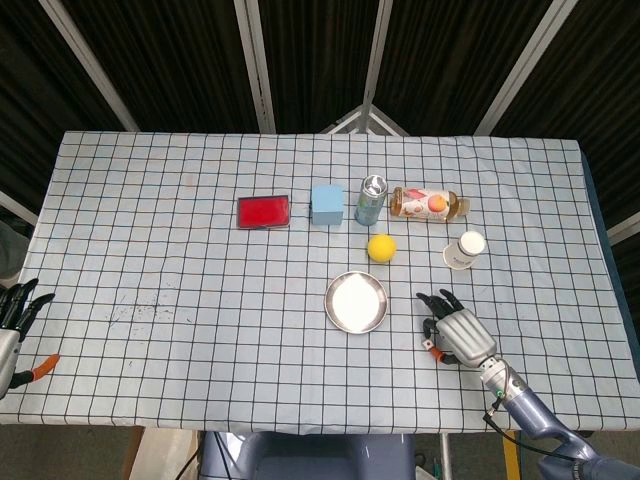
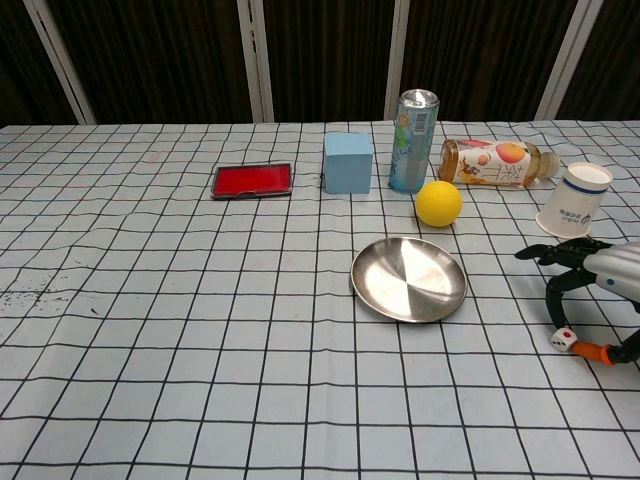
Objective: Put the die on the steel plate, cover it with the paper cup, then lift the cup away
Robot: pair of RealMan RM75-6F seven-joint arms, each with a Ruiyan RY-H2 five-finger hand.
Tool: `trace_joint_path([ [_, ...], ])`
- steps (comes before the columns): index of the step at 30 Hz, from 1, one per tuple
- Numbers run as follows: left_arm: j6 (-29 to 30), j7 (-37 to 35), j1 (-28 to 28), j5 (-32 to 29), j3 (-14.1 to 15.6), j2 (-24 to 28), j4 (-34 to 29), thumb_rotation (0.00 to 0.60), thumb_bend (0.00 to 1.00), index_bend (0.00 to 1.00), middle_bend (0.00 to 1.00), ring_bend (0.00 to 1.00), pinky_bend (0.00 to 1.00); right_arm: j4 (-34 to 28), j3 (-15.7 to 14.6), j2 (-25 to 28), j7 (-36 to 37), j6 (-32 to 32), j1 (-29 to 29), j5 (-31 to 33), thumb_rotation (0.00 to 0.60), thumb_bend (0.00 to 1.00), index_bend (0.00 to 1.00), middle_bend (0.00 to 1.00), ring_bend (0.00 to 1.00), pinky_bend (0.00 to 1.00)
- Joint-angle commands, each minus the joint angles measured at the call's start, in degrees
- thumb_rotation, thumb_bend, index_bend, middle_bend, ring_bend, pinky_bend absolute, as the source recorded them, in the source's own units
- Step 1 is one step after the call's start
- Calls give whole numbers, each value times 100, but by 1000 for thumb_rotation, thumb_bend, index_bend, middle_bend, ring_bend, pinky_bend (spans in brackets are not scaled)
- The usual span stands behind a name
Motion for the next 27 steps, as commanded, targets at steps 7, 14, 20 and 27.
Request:
trace_joint_path([
  [7, 3, -10, 2, -8, -1, 8, 3, 600, 294, 148, 0, 0, 23, -92, -4, 21, -85, -50, 32, 62, 600, 351, 531, 82, 125, 0],
  [14, -5, -6, -2, -10, 1, 6, -4, 600, 293, 148, 0, 0, 23, -130, 0, 28, -95, 5, 46, 61, 600, 400, 589, 101, 142, 0],
  [20, -10, -4, -1, -20, 2, 9, -12, 600, 293, 149, 0, 0, 24, -263, 62, 58, -144, 61, 104, 51, 600, 413, 642, 105, 145, 0],
  [27, -5, -77, 1, -24, -1, 39, -14, 600, 294, 149, 0, 0, 23, -880, 333, 281, -329, -31, 340, 165, 600, 414, 645, 105, 149, 0],
])
